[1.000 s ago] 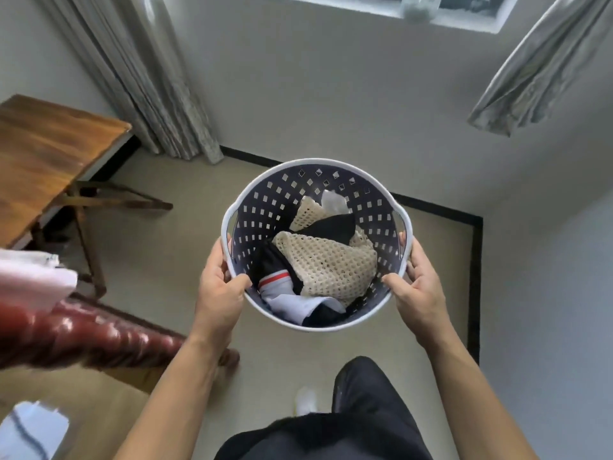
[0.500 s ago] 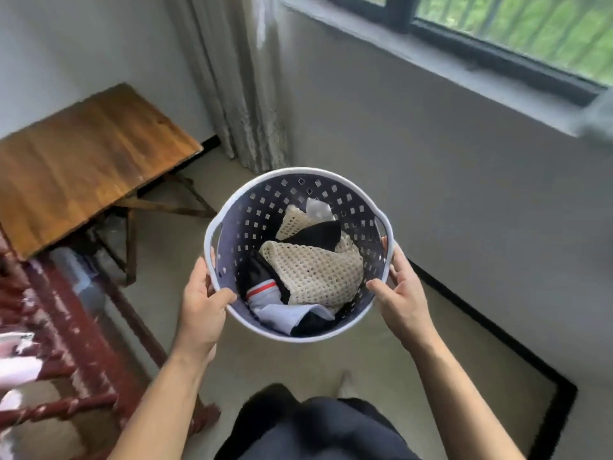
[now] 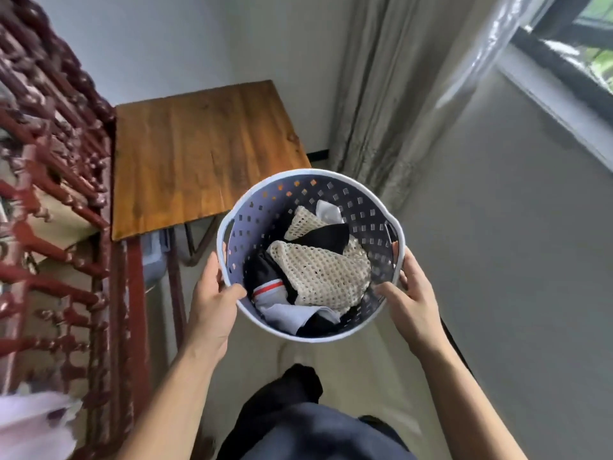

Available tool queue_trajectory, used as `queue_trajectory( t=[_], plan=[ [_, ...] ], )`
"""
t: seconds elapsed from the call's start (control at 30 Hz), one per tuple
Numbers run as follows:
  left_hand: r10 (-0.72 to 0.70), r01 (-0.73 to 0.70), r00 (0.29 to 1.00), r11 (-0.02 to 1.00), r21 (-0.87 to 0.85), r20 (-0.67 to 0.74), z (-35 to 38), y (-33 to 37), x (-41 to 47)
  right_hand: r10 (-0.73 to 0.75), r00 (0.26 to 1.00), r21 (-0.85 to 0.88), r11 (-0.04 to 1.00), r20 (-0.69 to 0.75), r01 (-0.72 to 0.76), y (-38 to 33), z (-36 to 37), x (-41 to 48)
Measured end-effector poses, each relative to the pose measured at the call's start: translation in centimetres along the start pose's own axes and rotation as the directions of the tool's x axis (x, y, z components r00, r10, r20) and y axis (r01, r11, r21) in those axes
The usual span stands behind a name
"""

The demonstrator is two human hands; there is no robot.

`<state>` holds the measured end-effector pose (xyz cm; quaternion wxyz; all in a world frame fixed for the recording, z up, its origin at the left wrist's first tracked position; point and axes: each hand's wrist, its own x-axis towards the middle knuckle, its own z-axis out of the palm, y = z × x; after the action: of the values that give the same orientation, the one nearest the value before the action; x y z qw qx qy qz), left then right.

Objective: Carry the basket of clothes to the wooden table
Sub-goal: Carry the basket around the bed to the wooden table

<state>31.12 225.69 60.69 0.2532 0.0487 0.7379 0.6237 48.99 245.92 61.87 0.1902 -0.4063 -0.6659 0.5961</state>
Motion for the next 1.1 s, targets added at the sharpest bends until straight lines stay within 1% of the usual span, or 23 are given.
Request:
queue_trajectory(
  t=[0.2,0.33,0.47,0.53,0.63,0.73,0.83,0.9,0.97,1.03,1.1],
  plan=[
    [0.014,-0.014,1.000,0.999,0.036,-0.017,-0.5,5.1,10.4,-0.013,1.000,0.011,1.000,-0.001,0.013,-4.4,4.1,10.2],
    [-0.004,0.008,0.998,0.998,0.055,-0.059,-0.5,6.3,17.3,-0.038,0.998,0.008,0.999,0.057,0.037,-5.4,6.8,17.4],
    [-0.051,0.054,0.992,0.998,0.026,-0.113,-0.5,7.0,22.9,-0.033,0.991,-0.021,0.999,0.128,0.036,-6.2,10.2,24.5],
    [-0.089,0.087,0.980,0.996,-0.016,-0.178,-0.9,7.7,26.3,-0.034,0.982,-0.042,0.998,0.187,0.043,-7.1,12.4,28.9],
    [-0.120,0.106,0.957,0.992,-0.066,-0.265,-2.3,9.9,30.7,-0.040,0.955,-0.061,0.996,0.295,0.061,-9.0,16.3,35.0],
    [-0.101,0.070,0.918,0.993,-0.094,-0.384,-4.7,11.5,34.5,-0.097,0.898,-0.080,0.986,0.430,0.145,-11.6,20.8,40.1],
    [-0.107,0.056,0.865,0.991,-0.118,-0.490,-7.4,12.3,37.1,-0.123,0.853,-0.093,0.976,0.507,0.196,-14.2,25.3,43.8],
    [-0.113,0.053,0.840,0.991,-0.126,-0.531,-9.2,12.7,38.6,-0.133,0.825,-0.096,0.971,0.550,0.221,-15.6,27.8,45.4],
    [-0.120,0.066,0.834,0.991,-0.117,-0.538,-11.1,12.9,40.3,-0.137,0.804,-0.097,0.967,0.579,0.234,-16.7,30.5,46.9],
    [-0.142,0.095,0.854,0.988,-0.119,-0.501,-12.9,13.1,42.1,-0.132,0.791,-0.100,0.967,0.597,0.236,-17.2,33.4,48.1],
    [-0.178,0.141,0.856,0.984,-0.113,-0.485,-15.0,12.7,44.5,-0.115,0.800,-0.118,0.967,0.589,0.226,-17.4,36.3,49.2]
  ],
)
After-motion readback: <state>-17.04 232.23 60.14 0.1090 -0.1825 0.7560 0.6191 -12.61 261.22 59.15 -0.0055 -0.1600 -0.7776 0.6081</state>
